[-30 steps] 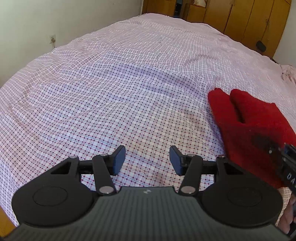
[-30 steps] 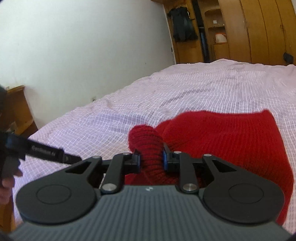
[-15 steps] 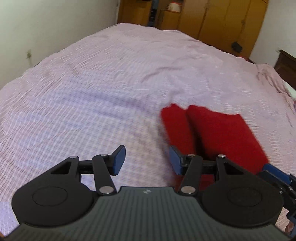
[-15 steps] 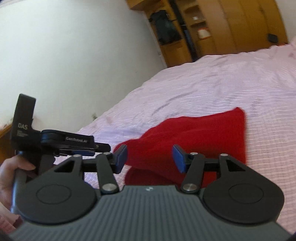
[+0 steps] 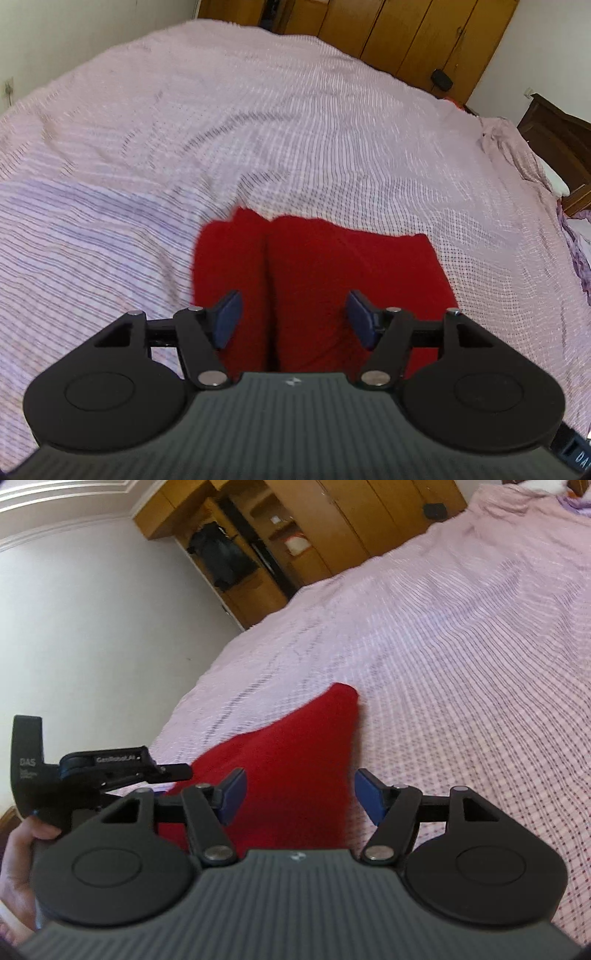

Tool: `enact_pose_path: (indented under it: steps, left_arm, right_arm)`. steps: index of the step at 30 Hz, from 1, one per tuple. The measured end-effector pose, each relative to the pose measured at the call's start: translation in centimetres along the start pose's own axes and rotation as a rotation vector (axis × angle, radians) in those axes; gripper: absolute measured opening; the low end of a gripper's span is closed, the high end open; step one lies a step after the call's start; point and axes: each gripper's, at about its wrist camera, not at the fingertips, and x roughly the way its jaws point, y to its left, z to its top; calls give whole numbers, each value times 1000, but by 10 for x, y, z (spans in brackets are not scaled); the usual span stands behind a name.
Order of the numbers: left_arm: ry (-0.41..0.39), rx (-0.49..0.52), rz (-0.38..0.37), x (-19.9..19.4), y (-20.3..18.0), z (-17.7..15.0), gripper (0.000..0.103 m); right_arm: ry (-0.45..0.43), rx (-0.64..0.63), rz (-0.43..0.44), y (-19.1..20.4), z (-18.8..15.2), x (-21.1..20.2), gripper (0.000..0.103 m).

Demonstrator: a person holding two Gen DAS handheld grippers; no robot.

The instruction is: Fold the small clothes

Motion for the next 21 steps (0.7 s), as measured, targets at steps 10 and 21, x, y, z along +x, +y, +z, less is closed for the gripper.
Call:
enact_pose_path:
  steps: [10, 21]
  left_arm:
    - [-54, 24, -117, 14, -5, -13, 27]
    - [-229, -26, -103, -45, 44, -22, 18]
  right_arm:
    - [-6, 58, -84, -31, -1, 11, 68]
    - [67, -23, 110, -7, 0, 43, 66]
